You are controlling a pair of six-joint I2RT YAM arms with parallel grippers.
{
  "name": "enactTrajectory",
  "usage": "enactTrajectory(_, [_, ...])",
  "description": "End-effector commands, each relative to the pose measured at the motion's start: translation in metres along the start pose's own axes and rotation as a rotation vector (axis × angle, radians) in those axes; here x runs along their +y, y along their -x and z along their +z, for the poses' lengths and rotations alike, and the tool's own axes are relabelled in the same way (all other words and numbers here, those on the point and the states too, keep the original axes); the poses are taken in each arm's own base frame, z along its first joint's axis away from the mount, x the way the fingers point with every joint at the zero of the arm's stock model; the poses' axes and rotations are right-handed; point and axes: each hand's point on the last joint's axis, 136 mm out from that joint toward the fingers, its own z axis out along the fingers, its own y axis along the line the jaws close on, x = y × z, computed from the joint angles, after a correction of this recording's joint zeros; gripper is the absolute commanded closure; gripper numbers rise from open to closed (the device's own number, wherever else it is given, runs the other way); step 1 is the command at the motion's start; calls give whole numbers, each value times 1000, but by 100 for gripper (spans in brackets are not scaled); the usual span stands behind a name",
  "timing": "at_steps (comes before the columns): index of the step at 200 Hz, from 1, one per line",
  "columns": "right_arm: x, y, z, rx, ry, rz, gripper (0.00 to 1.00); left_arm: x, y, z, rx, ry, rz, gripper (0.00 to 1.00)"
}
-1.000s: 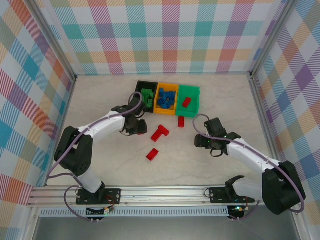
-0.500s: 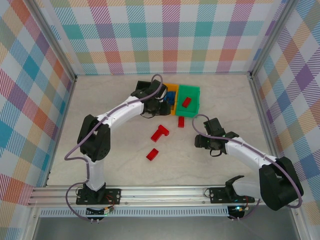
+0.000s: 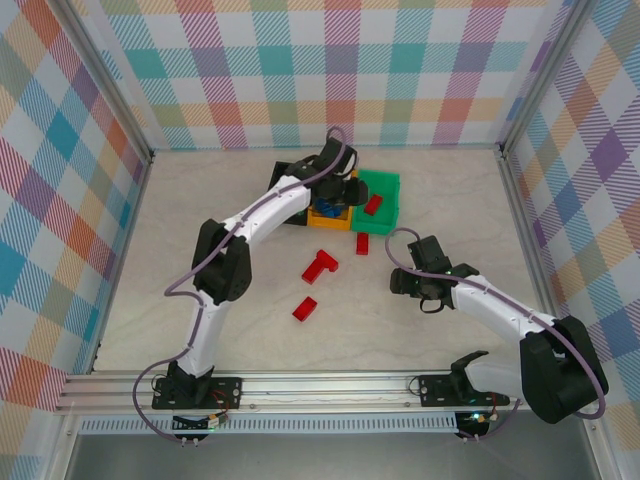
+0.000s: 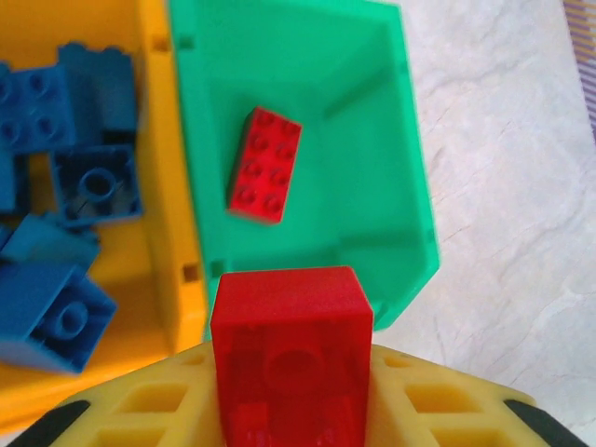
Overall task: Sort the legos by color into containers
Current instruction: Place the lego in the container, then pick up the lego from the center of the table.
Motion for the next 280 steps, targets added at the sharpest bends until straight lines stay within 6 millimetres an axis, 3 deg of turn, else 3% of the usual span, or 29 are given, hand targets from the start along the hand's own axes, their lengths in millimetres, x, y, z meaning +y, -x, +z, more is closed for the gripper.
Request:
enactTrajectory(1, [3, 5, -1, -25, 10, 3, 36, -12, 2, 17, 10, -22, 3, 59])
enactTrajectory(25, [3, 5, -1, -25, 12, 3, 36, -14, 12, 25, -8, -18, -5, 46])
enactTrajectory(41, [3, 4, 0, -21, 9, 2, 36, -17, 13, 21, -16, -23, -4, 44])
enactTrajectory(80, [6, 4, 3, -2, 17, -6, 36, -13, 6, -7, -63, -16, 24, 42])
enactTrajectory(120, [16, 2, 8, 40, 55, -29, 36, 12, -26, -42, -114, 24, 18, 41])
enactTrajectory(154, [33, 18, 15, 62, 97, -48, 35, 31, -56, -64, -150, 24, -29, 41])
enactTrajectory(209, [63, 63, 21, 42, 133, -39, 35, 63, -104, -82, -116, 88, -58, 41])
enactTrajectory(280, [93, 88, 42, 46, 122, -42, 35, 89, -140, -102, -125, 126, -103, 41])
